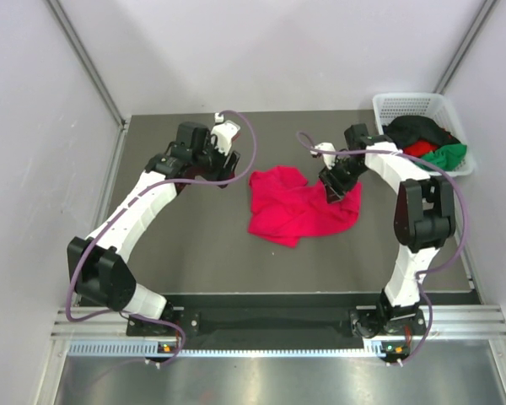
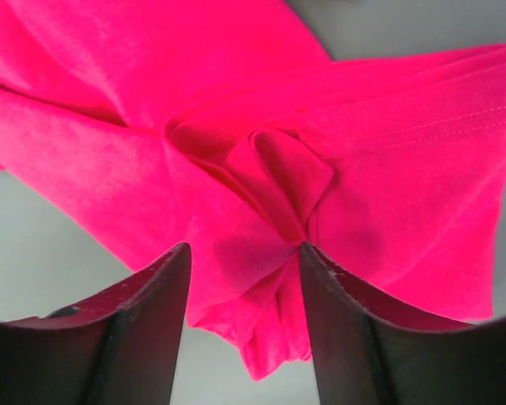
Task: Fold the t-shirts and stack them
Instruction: Flatten the tshirt out
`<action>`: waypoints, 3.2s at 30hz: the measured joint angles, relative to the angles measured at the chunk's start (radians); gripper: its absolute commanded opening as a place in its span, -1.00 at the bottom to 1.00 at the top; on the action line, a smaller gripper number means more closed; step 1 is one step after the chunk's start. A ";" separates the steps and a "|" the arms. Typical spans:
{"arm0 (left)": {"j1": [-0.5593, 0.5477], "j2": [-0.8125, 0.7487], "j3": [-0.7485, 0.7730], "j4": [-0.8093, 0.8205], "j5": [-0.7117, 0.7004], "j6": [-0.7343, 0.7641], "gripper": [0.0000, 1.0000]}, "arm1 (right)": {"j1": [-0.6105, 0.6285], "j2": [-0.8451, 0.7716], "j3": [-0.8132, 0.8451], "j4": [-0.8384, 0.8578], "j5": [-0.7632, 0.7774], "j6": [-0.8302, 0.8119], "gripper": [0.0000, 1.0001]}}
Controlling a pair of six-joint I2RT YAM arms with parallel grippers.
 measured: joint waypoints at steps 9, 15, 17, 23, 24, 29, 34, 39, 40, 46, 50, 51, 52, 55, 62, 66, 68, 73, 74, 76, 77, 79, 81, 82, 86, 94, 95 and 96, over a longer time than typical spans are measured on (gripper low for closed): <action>0.000 0.001 0.017 0.002 -0.006 0.002 0.36 | 0.001 0.033 0.032 0.008 0.020 0.003 -1.00; 0.020 0.003 0.018 0.012 -0.058 0.005 0.33 | 0.046 0.015 0.235 -0.051 0.027 -0.002 -1.00; 0.047 0.003 0.018 0.021 -0.084 0.006 0.33 | 0.089 -0.005 0.382 -0.081 0.029 -0.004 -1.00; 0.110 0.003 0.018 0.045 -0.140 0.008 0.29 | 0.237 -0.214 0.739 0.164 0.085 0.030 -1.00; 0.111 0.003 0.018 0.046 -0.141 0.008 0.29 | 0.242 -0.268 0.724 0.234 0.099 0.041 -1.00; 0.108 0.003 0.018 0.050 -0.146 0.009 0.29 | 0.230 -0.435 0.721 0.578 0.204 0.081 -1.00; 0.109 0.003 0.019 0.064 -0.150 0.009 0.28 | 0.222 -0.433 0.693 0.774 0.300 0.068 -1.00; 0.109 0.002 0.018 0.070 -0.150 0.009 0.28 | 0.195 -0.444 0.412 0.787 0.347 0.053 -1.00; 0.109 0.002 0.018 0.070 -0.150 0.009 0.28 | 0.190 -0.447 0.326 0.768 0.340 0.042 -1.00; 0.109 0.001 0.017 0.071 -0.150 0.016 0.28 | 0.224 -0.539 -0.123 0.517 0.259 -0.114 -1.00; 0.109 0.001 0.014 0.071 -0.136 0.016 0.29 | 0.265 -0.737 -0.422 0.375 0.224 -0.231 -1.00; 0.109 0.001 0.013 0.071 -0.123 0.016 0.29 | 0.266 -0.789 -0.468 0.360 0.222 -0.243 -1.00; 0.109 0.002 0.012 0.070 -0.103 0.016 0.28 | 0.265 -0.841 -0.508 0.352 0.226 -0.250 -1.00; 0.109 0.020 0.012 0.072 -0.011 0.011 0.19 | 0.265 -0.924 -0.538 0.357 0.251 -0.246 -1.00; 0.105 0.370 0.214 0.026 0.169 -0.010 0.23 | 0.250 -0.893 -0.531 0.408 0.341 -0.194 -1.00; 0.105 0.560 0.320 -0.023 0.196 -0.008 0.21 | 0.233 -0.883 -0.517 0.411 0.367 -0.173 -1.00; 0.105 0.642 0.380 -0.043 0.197 -0.006 0.20 | 0.230 -0.883 -0.507 0.410 0.373 -0.166 -1.00; 0.105 0.704 0.413 -0.053 0.203 -0.004 0.19 | 0.217 -0.883 -0.500 0.417 0.386 -0.153 -1.00; 0.105 0.705 0.415 -0.054 0.202 -0.003 0.16 | 0.213 -0.883 -0.500 0.417 0.388 -0.151 -1.00; 0.105 0.706 0.428 -0.053 0.200 -0.003 0.07 | 0.205 -0.884 -0.500 0.417 0.390 -0.149 -1.00; 0.105 0.708 0.434 -0.053 0.200 -0.002 -0.05 | 0.203 -0.883 -0.500 0.417 0.391 -0.147 -1.00; 0.105 0.714 0.449 -0.050 0.200 0.000 -0.09 | 0.201 -0.883 -0.500 0.417 0.391 -0.143 -1.00; 0.105 0.723 0.461 -0.045 0.204 0.003 -0.07 | 0.200 -0.882 -0.500 0.417 0.391 -0.142 -1.00; 0.105 0.728 0.466 -0.046 0.206 0.003 -0.07 | 0.198 -0.880 -0.500 0.418 0.391 -0.141 -1.00; 0.105 0.771 0.500 -0.043 0.207 0.002 -0.18 | 0.195 -0.862 -0.500 0.419 0.391 -0.133 -1.00; 0.108 0.788 0.518 -0.051 0.219 0.001 -1.00 | 0.182 -0.846 -0.500 0.440 0.404 -0.133 -1.00; 0.110 0.788 0.528 -0.054 0.222 0.000 -1.00 | 0.179 -0.845 -0.500 0.446 0.409 -0.133 -1.00; 0.113 0.788 0.541 -0.056 0.224 -0.002 -1.00 | 0.175 -0.843 -0.500 0.453 0.411 -0.133 -1.00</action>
